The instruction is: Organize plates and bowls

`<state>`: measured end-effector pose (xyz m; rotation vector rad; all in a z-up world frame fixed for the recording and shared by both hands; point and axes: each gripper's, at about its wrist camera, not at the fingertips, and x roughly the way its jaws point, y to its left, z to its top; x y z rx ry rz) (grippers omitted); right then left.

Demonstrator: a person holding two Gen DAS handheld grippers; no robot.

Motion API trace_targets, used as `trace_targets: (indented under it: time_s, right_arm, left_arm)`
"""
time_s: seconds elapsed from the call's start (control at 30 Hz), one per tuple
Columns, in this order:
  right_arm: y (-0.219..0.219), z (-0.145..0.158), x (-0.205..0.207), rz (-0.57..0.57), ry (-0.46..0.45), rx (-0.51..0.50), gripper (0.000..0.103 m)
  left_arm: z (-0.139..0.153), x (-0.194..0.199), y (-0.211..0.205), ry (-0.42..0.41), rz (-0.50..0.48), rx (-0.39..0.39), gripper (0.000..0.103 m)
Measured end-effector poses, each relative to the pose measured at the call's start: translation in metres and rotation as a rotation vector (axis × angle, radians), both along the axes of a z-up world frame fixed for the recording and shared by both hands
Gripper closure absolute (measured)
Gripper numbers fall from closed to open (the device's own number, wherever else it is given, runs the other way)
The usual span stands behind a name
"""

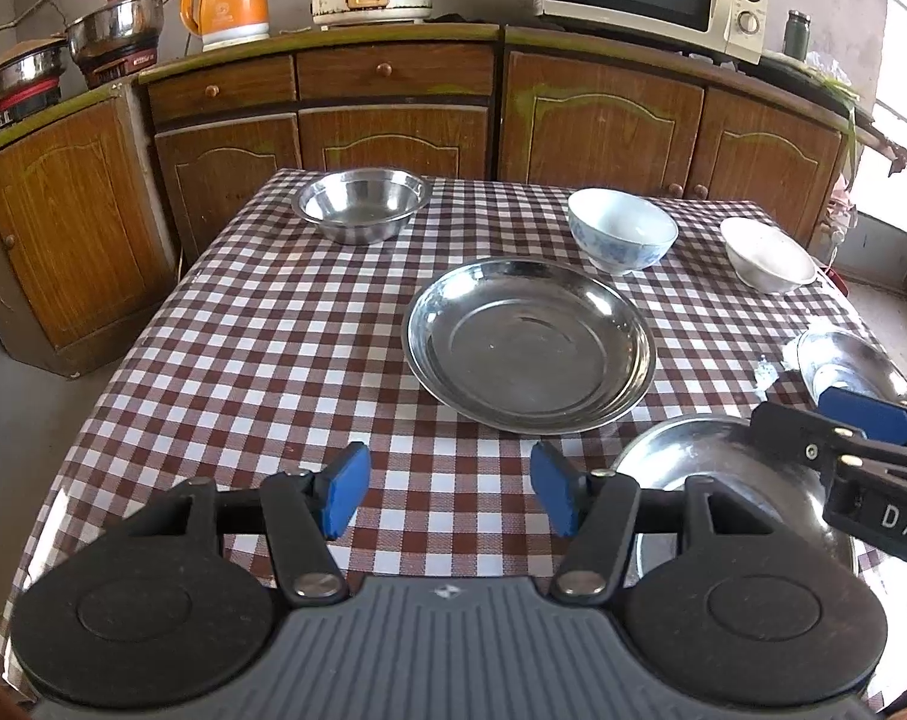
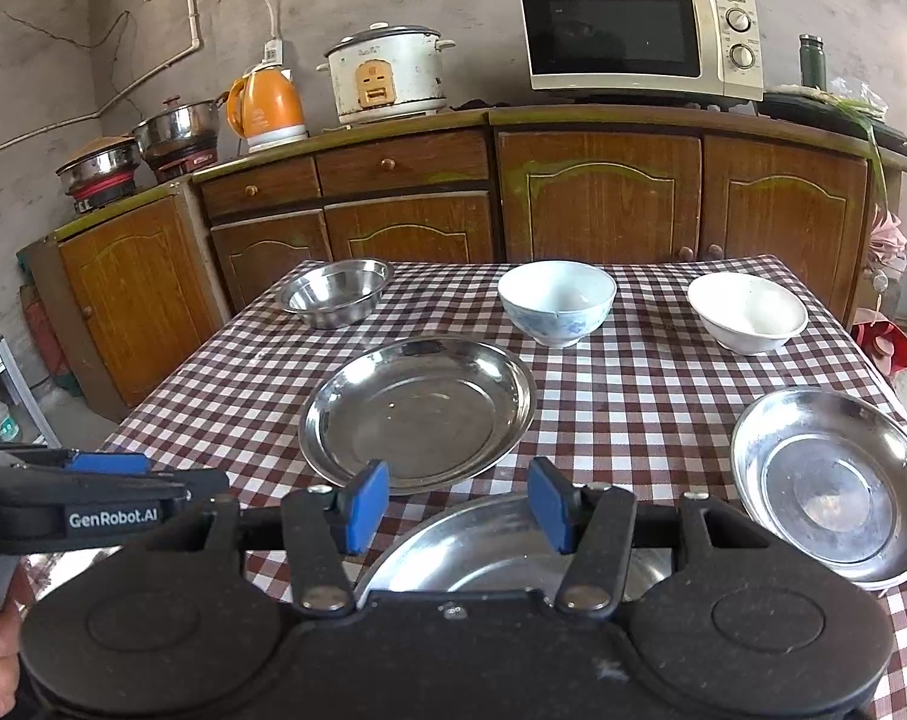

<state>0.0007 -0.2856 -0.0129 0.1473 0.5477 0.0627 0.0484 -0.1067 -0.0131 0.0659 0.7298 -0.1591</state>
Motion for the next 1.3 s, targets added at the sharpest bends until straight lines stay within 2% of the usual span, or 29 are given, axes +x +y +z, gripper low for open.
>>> trace_targets:
  time_s: [1.3]
  right_arm:
    - [0.002, -0.002, 0.017, 0.002, -0.003, 0.010, 0.036]
  left_arm:
    - [0.001, 0.015, 0.004, -0.005, 0.026, -0.031, 0.042]
